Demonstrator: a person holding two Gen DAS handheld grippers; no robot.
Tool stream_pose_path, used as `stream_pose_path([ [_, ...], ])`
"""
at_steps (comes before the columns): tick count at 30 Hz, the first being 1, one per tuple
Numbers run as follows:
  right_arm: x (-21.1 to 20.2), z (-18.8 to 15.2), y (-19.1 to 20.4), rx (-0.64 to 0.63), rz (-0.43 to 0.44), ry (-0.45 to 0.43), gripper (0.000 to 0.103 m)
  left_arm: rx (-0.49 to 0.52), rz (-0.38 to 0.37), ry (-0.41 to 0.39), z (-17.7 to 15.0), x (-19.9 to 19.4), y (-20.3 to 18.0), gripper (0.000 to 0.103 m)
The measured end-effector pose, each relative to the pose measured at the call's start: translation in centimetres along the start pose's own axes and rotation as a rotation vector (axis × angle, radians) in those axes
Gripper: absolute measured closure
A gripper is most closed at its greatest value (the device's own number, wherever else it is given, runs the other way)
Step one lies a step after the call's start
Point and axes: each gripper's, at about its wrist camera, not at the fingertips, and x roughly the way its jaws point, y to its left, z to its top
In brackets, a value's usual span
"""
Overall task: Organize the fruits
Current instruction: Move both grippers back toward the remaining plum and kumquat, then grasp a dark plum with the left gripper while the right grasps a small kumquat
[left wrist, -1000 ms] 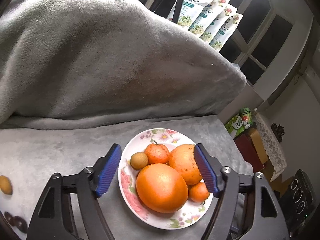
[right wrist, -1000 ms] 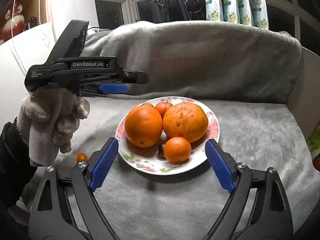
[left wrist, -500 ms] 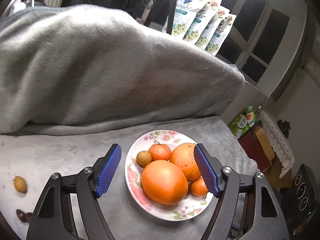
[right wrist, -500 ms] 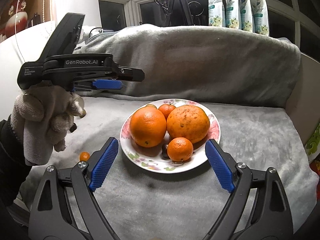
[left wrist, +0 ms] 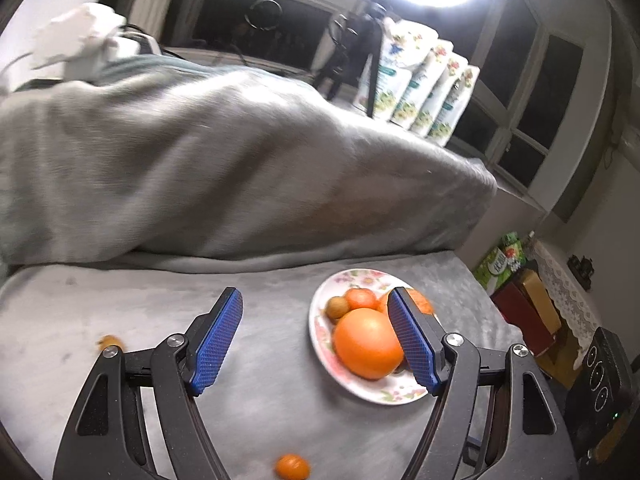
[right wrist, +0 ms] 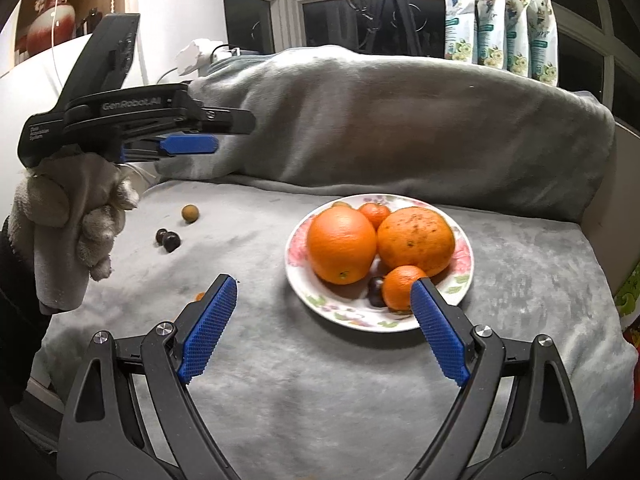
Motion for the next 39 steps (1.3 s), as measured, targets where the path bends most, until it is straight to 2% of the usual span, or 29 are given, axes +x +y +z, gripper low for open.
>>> stream_pose_path([
  [7,0.4,-0.1,1.3,0.012,0.054,0.014,0.012,-0.009,0.072,-0.039,-1.2,-3.4,2.7,0.028],
  [14,1.0,-0.3,2.6,-0.001,0.088,0.043,0.012,-0.07,0.145,-0.062,-2.7,-6.0,6.4,0.028],
  [23,2.2,-0.7,4.1,-0.023,0.125,0.081,0.012,-0.138,0.211,-0.012,-5.8,-6.5,10.5,0.031],
  [25,2.5,-0.8,4.5,-0.029,0.129,0.088,0.012,-0.136,0.215,0.0,-6.3,-6.5,10.7,0.036],
  [29,3.2,-1.1,5.0,-0.033,0.138,0.108,0.016,-0.124,0.223,0.026,-7.1,-5.9,11.0,0.037],
  [31,3.5,-1.3,5.2,-0.036,0.136,0.117,0.019,-0.109,0.222,0.041,-7.5,-5.5,10.8,0.047],
  [34,3.9,-1.4,5.4,-0.035,0.139,0.127,0.021,-0.069,0.234,0.058,-7.9,-4.9,10.4,0.052],
  [36,4.2,-1.5,5.5,-0.035,0.138,0.135,0.025,-0.048,0.247,0.067,-8.1,-4.6,10.1,0.06],
  [39,4.6,-1.6,5.6,-0.032,0.136,0.146,0.026,-0.011,0.244,0.083,-8.3,-3.9,9.5,0.062],
])
